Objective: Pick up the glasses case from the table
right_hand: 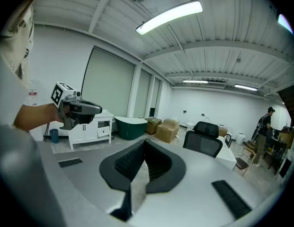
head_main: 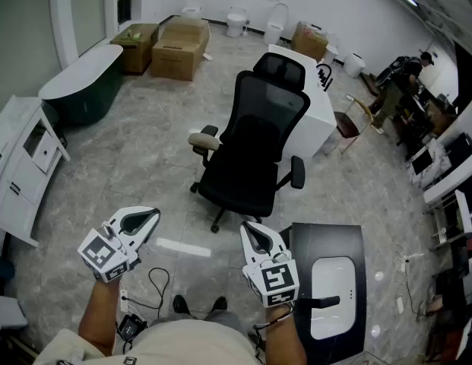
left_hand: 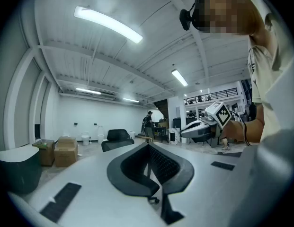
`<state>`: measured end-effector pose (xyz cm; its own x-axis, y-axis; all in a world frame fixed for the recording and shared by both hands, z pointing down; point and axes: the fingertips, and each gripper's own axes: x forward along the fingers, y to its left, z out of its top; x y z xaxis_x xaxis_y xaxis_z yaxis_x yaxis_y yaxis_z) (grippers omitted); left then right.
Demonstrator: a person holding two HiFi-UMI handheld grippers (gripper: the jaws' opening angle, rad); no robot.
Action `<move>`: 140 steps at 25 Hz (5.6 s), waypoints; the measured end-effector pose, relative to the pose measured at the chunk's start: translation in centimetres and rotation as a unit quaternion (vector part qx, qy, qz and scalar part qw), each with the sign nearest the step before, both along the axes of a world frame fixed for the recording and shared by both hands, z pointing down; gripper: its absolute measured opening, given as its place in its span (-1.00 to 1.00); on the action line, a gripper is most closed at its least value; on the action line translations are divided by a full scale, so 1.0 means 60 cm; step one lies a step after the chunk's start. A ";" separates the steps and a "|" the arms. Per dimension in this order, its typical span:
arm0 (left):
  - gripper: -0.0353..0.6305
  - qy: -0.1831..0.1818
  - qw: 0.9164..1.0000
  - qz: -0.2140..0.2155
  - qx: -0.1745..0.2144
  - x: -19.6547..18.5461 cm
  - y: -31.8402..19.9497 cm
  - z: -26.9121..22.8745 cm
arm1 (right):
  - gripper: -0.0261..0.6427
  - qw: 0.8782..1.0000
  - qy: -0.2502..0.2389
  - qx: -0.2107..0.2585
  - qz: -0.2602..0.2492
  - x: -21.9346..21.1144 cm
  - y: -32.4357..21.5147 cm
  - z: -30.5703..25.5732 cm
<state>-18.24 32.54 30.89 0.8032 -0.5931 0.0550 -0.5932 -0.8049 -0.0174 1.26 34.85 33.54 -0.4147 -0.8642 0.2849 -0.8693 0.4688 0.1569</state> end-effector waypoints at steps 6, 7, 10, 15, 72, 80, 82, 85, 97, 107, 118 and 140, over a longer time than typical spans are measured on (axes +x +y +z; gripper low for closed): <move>-0.85 0.000 1.000 0.003 -0.003 -0.016 -0.003 0.007 | -0.86 1.000 0.002 -0.001 0.001 -0.015 -0.006 0.009; -0.85 0.000 1.000 0.004 -0.003 -0.019 -0.004 0.009 | -0.86 1.000 0.001 -0.002 0.001 -0.019 -0.007 0.010; -0.85 0.002 1.000 0.006 -0.005 -0.025 -0.007 0.013 | -0.86 1.000 -0.001 -0.006 0.002 -0.026 -0.008 0.013; -0.85 0.006 1.000 0.014 -0.005 -0.037 -0.013 0.016 | -0.86 1.000 -0.005 -0.006 0.004 -0.041 -0.015 0.017; -0.85 -0.042 0.994 -0.095 -0.042 0.218 -0.389 0.047 | -0.84 0.985 -0.085 -0.058 -0.142 0.167 -0.483 0.090; -0.85 -0.026 0.998 -0.034 -0.046 0.263 -0.489 0.060 | -0.84 0.992 -0.077 -0.065 -0.074 0.222 -0.532 0.109; -0.85 -0.023 0.999 -0.013 -0.043 0.274 -0.521 0.060 | -0.84 0.993 -0.077 -0.067 -0.056 0.229 -0.548 0.113; -0.85 -0.018 0.999 0.012 -0.041 0.277 -0.570 0.060 | -0.84 0.994 -0.073 -0.069 -0.035 0.225 -0.574 0.118; -0.85 -0.016 0.995 0.084 -0.054 0.245 -0.739 0.080 | -0.84 0.994 -0.076 -0.081 0.025 0.168 -0.699 0.148; -0.85 -0.013 0.990 0.129 -0.059 0.210 -0.846 0.102 | -0.84 0.991 -0.068 -0.088 0.074 0.133 -0.783 0.173; -0.85 0.004 0.989 0.127 -0.080 0.162 -0.920 0.150 | -0.83 0.988 -0.064 -0.106 0.087 0.099 -0.847 0.217; -0.85 -0.002 0.988 0.028 -0.150 0.104 -0.978 0.239 | -0.71 0.983 -0.081 -0.164 -0.011 0.072 -0.973 0.289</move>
